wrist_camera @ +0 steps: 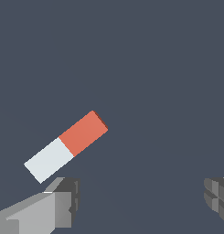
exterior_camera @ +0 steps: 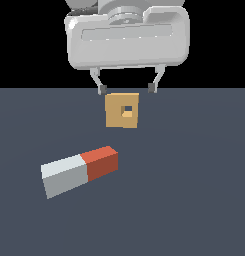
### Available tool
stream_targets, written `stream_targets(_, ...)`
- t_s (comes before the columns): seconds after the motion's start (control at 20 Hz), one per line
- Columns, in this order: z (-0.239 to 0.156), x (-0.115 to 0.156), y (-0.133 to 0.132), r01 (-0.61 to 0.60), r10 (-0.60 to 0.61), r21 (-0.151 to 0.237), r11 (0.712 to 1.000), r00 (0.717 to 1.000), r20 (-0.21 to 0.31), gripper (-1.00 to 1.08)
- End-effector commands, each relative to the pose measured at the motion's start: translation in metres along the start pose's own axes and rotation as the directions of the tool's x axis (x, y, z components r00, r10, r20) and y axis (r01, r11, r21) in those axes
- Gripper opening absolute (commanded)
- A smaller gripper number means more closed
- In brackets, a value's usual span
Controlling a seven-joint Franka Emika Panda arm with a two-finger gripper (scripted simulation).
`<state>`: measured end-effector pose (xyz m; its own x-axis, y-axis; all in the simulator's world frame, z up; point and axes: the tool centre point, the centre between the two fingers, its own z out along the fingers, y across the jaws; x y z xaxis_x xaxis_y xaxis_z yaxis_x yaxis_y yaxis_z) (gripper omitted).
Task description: Insert the peg into the horizontal hole in a box.
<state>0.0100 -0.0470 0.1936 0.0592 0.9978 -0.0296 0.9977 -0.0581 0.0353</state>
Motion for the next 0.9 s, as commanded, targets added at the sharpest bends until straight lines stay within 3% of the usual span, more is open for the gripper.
stream_targets(0.0, 0.000, 0.000, 0.000, 0.000, 0.000, 0.000, 1.000, 1.000, 0.000, 1.00)
stream_targets(0.55, 0.014, -0.012, -0.013, -0.106, 0.106, 0.005, 0.994, 0.994, -0.001, 1.00)
stream_targets(0.85, 0.033, -0.025, -0.034, -0.249, 0.249, 0.013, 0.968, 0.968, -0.001, 1.00)
